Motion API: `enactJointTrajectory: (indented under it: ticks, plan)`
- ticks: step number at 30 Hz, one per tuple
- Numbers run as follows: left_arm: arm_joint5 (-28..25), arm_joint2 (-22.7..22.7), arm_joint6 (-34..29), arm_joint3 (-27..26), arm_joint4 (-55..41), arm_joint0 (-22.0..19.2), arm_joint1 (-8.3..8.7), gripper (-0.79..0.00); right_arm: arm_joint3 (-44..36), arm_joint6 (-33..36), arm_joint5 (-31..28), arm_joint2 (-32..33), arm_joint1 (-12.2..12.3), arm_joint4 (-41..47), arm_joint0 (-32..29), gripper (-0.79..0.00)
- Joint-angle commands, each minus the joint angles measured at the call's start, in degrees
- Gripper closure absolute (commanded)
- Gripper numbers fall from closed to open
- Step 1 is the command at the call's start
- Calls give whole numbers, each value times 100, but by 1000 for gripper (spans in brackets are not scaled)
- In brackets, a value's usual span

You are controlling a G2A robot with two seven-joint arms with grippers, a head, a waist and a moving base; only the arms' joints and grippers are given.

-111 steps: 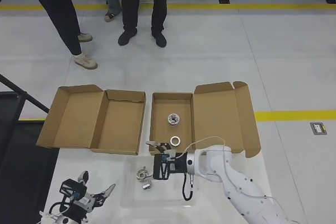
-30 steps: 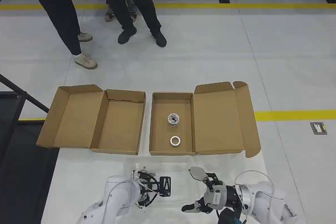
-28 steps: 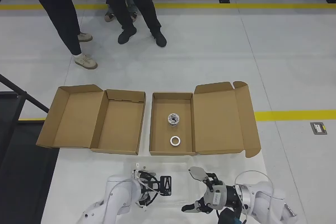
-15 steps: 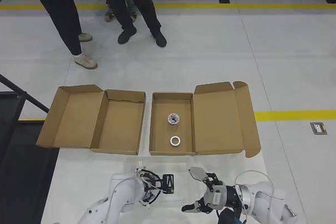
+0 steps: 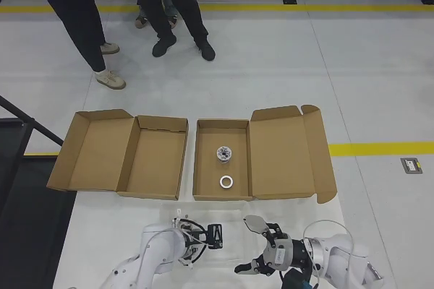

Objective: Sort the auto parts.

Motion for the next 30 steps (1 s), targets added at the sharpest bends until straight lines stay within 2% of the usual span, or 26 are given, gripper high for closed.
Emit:
enactJointTrajectory:
  ticks: [1,9,23,30]
  plan:
    - [37,47,-36,22,-29,-29,16,-366,0,0,0,0,0,0,0,-785]
    - [145,233,-144,116,-249,-150,78,-357,0,0,0,0,0,0,0,-785]
    - [298,660,-297,177,-684,-426,239,-280,0,0,0,0,0,0,0,-785]
    - [385,860,-384,214,-825,-557,318,-277,0,0,0,0,0,0,0,-785]
